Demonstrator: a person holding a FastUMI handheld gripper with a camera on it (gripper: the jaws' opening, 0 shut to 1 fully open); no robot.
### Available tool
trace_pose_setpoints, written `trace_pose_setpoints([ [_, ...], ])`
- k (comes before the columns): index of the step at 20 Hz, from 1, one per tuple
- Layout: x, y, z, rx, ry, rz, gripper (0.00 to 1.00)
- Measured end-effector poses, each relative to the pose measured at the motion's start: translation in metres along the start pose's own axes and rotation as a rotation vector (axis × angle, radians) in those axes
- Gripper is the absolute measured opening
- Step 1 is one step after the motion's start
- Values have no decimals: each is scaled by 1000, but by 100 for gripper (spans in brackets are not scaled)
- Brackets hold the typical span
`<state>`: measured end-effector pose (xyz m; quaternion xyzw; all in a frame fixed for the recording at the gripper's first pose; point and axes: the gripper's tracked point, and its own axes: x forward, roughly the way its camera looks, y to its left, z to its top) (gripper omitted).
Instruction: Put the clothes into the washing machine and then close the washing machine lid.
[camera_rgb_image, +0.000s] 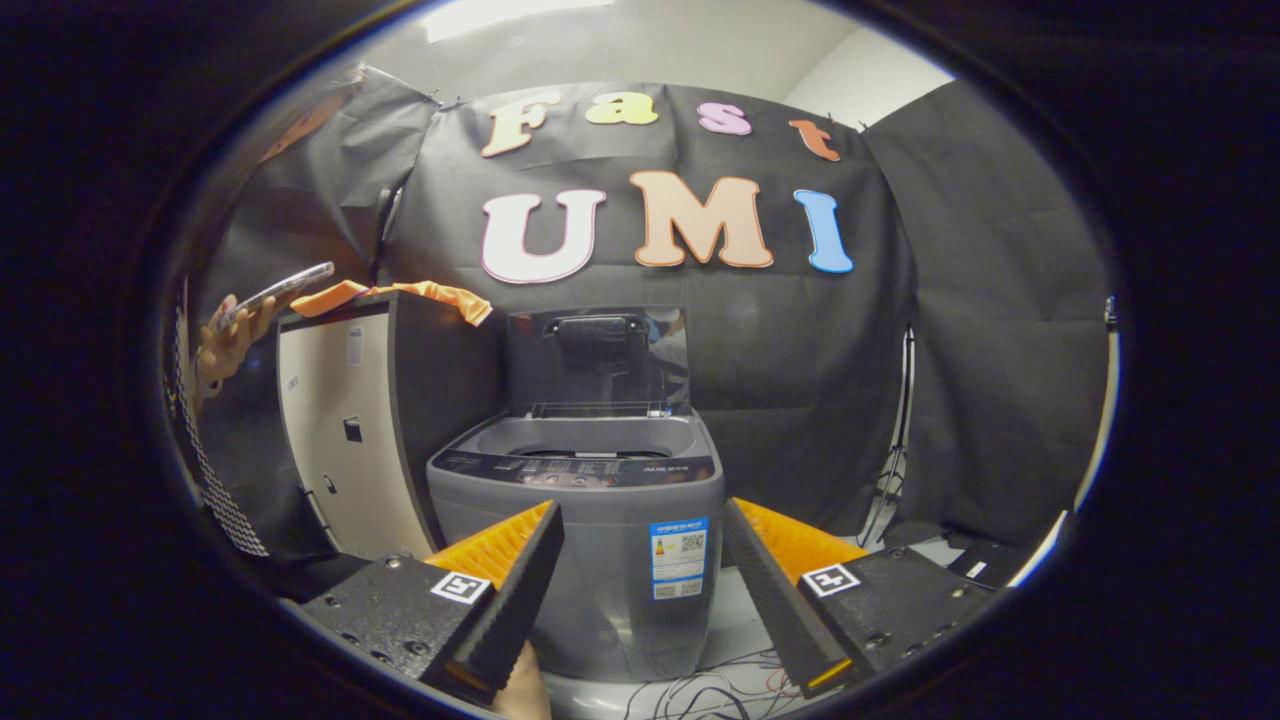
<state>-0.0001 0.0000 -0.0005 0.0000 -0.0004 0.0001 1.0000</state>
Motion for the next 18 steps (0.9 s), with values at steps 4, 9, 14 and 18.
trace_pose_setpoints([
  [4, 0, 0, 0, 0, 0, 0, 98],
  [9, 4, 1, -1, 6, 0, -29, 97],
  [14, 35, 46, 37, 52, -26, -12, 97],
  [18, 72, 106, 93, 93, -33, 65, 97],
])
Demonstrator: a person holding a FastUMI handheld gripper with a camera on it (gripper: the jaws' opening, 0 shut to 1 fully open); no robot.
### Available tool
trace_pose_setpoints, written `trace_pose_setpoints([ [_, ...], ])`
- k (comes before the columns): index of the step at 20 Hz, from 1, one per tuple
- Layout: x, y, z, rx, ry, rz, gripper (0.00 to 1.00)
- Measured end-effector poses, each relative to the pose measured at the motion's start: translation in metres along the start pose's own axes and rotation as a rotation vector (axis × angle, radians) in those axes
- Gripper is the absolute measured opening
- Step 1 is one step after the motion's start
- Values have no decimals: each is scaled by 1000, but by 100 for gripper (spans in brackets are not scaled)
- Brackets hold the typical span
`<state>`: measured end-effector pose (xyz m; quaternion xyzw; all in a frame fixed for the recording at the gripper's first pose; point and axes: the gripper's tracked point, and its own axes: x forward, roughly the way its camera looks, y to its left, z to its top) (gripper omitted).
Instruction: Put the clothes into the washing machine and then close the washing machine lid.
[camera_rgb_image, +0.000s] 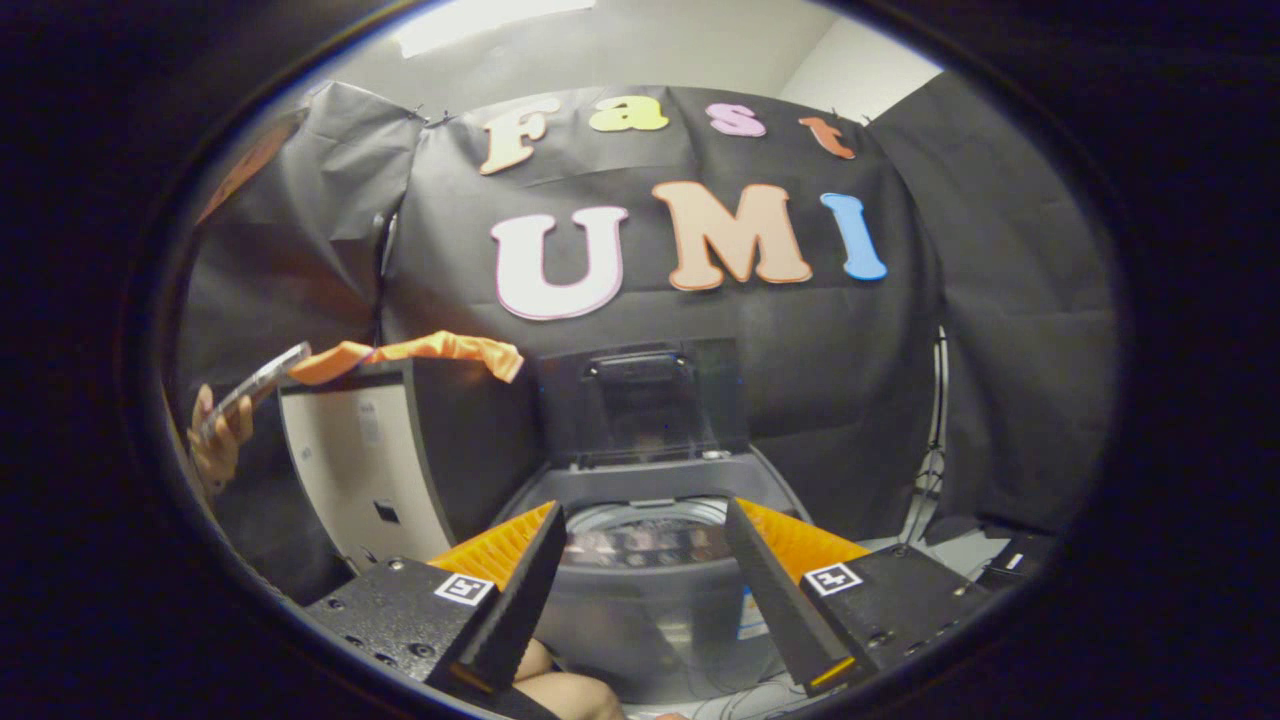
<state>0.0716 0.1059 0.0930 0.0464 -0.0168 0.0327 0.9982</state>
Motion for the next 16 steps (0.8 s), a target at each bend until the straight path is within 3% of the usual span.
trace_pose_setpoints([
  [5, 53, 98, 64, 12, -14, 139, 97],
  [10, 88, 190, 94, -21, 5, 274, 97],
  [16, 124, 276, 125, -40, 0, 377, 97],
])
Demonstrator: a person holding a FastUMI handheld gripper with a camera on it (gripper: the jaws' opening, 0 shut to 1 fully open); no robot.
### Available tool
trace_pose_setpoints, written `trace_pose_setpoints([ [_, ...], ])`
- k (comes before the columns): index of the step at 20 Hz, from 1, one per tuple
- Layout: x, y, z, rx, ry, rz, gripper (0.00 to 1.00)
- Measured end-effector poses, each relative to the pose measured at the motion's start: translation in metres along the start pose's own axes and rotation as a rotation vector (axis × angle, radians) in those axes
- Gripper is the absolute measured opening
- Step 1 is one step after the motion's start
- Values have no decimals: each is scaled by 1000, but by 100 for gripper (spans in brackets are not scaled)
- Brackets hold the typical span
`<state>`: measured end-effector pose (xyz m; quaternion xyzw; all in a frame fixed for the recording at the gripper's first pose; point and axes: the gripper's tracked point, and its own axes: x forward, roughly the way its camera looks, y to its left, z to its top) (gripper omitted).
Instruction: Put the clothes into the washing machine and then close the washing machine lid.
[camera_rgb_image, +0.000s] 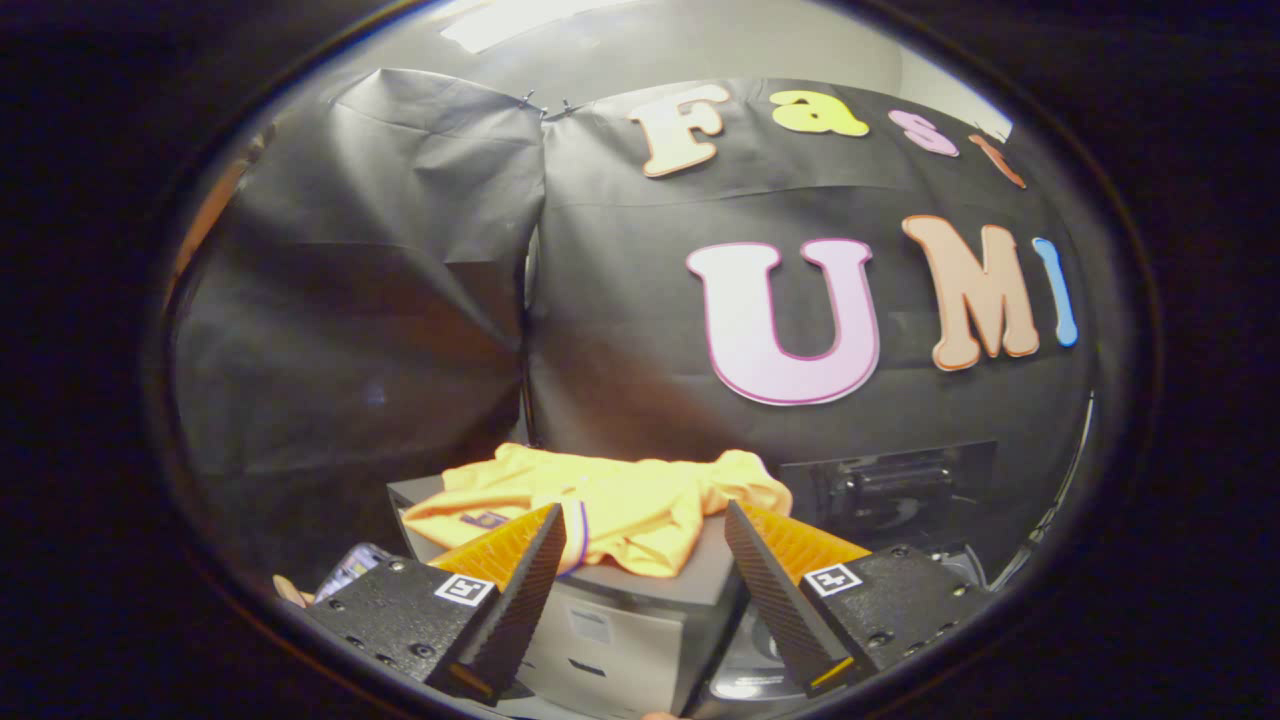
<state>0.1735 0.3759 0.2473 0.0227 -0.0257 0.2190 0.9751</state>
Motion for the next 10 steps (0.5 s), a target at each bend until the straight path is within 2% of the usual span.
trace_pose_setpoints([
  [7, 72, 50, 25, 17, 88, 32, 97],
  [10, 105, 63, 15, 3, 167, 36, 97],
])
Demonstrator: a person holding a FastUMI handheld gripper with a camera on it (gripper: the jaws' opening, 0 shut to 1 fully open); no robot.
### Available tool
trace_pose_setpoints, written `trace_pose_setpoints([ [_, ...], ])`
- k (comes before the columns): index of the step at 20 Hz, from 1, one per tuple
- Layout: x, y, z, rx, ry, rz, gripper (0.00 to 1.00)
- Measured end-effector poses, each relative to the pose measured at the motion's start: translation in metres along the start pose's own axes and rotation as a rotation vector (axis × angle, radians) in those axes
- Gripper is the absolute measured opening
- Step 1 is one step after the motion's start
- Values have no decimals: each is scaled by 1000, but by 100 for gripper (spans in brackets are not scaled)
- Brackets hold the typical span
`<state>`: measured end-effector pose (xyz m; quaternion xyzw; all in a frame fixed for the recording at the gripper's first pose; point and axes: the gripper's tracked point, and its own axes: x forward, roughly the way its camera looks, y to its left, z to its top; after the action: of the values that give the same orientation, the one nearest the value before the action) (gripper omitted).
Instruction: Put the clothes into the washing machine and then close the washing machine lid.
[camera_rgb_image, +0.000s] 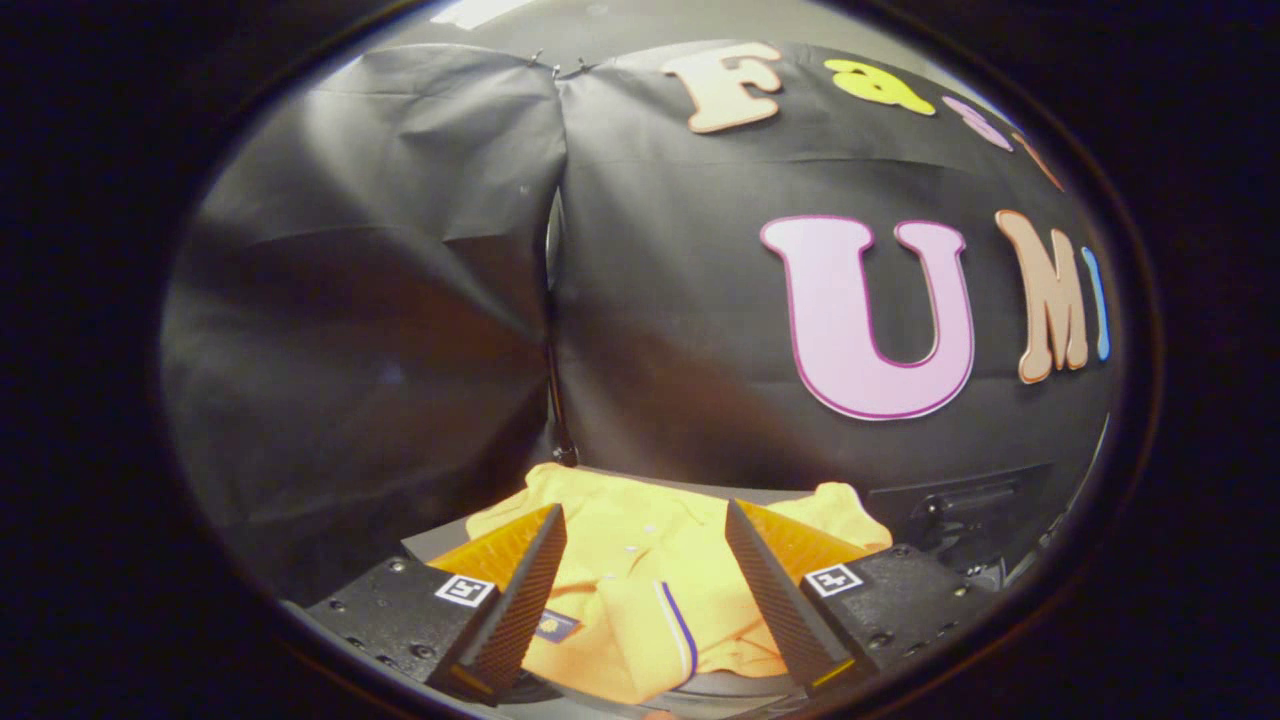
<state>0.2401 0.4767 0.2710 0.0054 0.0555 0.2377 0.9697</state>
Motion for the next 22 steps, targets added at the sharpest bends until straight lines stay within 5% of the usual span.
trace_pose_setpoints([
  [11, 68, 5, -97, -37, 407, -7, 98],
  [17, 68, 6, -97, -40, 402, 3, 97],
  [22, 70, 25, -94, -65, 376, 35, 63],
])
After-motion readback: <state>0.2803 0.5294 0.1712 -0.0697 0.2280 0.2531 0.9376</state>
